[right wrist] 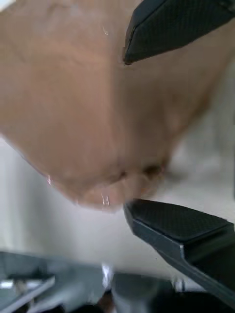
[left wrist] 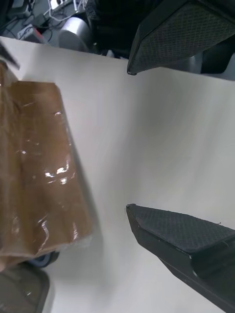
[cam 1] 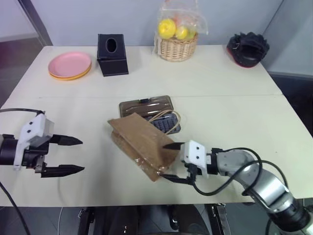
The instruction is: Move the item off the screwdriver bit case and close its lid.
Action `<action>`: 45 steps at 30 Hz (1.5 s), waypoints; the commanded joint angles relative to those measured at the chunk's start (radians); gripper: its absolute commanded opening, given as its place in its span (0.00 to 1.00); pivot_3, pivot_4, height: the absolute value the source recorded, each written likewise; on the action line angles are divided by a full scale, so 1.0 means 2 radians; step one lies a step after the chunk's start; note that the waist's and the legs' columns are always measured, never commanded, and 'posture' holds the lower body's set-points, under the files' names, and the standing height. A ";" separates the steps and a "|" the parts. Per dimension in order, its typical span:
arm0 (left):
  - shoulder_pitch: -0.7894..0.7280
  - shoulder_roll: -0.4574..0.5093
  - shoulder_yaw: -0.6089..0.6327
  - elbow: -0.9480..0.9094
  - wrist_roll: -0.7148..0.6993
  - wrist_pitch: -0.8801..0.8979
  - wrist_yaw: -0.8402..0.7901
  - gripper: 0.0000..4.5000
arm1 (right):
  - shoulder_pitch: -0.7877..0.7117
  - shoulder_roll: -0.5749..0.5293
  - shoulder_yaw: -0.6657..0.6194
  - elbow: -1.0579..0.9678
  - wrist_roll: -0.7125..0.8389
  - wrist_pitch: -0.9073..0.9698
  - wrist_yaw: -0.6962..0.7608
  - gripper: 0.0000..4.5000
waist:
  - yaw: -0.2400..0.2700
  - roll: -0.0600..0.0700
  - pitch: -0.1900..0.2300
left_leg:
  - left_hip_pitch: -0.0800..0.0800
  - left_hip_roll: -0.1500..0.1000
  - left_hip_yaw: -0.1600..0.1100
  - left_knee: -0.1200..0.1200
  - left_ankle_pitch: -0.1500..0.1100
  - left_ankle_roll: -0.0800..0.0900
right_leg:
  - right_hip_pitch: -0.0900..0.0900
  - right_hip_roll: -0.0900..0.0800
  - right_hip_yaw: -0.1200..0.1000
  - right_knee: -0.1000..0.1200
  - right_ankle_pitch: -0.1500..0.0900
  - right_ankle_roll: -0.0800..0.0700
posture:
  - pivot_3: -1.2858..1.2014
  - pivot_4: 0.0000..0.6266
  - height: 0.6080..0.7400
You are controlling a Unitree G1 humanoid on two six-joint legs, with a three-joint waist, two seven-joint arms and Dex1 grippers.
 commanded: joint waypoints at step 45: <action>-0.202 -0.109 -0.156 -0.002 -0.033 0.006 0.066 1.00 | 0.011 -0.137 -0.320 0.328 -0.058 -0.066 -0.039 0.44 | -0.001 0.000 0.000 | 0.001 -0.001 0.000 0.006 0.000 0.000 | 0.000 0.000 0.001 0.007 0.000 0.001 | 0.52 0.24 1.00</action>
